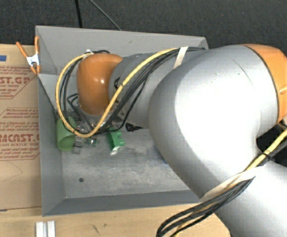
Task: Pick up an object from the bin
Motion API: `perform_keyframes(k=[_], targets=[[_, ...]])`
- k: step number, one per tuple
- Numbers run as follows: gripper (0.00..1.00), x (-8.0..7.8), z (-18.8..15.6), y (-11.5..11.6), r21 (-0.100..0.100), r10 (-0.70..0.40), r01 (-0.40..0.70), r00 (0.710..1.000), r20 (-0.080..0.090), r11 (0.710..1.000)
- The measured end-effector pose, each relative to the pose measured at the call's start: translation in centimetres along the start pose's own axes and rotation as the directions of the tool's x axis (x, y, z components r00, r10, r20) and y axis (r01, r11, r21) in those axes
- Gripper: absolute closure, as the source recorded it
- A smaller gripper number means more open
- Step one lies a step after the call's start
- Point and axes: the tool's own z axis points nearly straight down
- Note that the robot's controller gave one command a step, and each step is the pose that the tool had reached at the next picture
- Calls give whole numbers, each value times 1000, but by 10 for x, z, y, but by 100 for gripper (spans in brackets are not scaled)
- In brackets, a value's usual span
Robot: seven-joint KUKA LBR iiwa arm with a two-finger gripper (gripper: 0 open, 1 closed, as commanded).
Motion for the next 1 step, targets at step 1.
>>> perform_keyframes(k=[1], targets=[[100, 80, -96, -6, -21, -22, 22, 1000, -2, 1000]])
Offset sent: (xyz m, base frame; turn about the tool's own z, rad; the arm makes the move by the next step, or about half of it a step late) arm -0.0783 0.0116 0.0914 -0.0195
